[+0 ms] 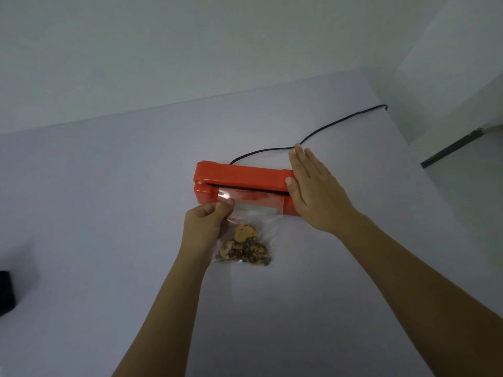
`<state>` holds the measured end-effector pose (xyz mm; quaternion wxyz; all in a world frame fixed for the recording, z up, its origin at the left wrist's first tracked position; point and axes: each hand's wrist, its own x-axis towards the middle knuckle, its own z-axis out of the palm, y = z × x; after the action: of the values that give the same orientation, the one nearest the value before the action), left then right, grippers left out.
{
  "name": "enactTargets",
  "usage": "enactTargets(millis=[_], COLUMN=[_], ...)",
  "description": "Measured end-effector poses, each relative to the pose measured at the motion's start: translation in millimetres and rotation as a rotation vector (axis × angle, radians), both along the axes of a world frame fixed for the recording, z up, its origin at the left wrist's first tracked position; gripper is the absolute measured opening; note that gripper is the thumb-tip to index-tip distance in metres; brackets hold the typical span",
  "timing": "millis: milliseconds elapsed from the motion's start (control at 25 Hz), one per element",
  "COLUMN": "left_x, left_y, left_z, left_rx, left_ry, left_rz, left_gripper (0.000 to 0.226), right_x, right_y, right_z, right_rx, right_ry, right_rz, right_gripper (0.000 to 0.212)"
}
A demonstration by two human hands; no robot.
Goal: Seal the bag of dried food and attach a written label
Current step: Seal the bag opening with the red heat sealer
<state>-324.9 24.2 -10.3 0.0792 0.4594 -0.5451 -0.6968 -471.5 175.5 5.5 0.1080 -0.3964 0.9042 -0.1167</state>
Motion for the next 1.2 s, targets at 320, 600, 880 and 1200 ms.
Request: enactTargets(millis=[320,600,880,1200], left_x=[0.4,-1.1,-2.4,-0.5], left_y=[-0.9,-0.7,-0.5,2.4], left_z=[2.6,3.2,4.5,7.0], left_rx=[-0.023,-0.012,-0.014,-0.041], left_ry=[0.011,0.042,0.03,0.017], left_rz=[-0.015,-0.005,0.002,0.021], left_gripper=[0.021,0.021,0.02,0.02], right_x=[-2.4,-4.4,-4.4,-3.6], right_y=[1.0,2.2,1.6,0.8], right_z=[-3.0,-4.2,-4.1,-3.1], right_rx=[-0.018,-0.025,-0.024,-0.043], right_ry=[0.022,0.022,0.009,-0.002], right_rz=[0.001,-0.003,-0.015,0.0], right_gripper=[0.074,0.072,0.073,0.073])
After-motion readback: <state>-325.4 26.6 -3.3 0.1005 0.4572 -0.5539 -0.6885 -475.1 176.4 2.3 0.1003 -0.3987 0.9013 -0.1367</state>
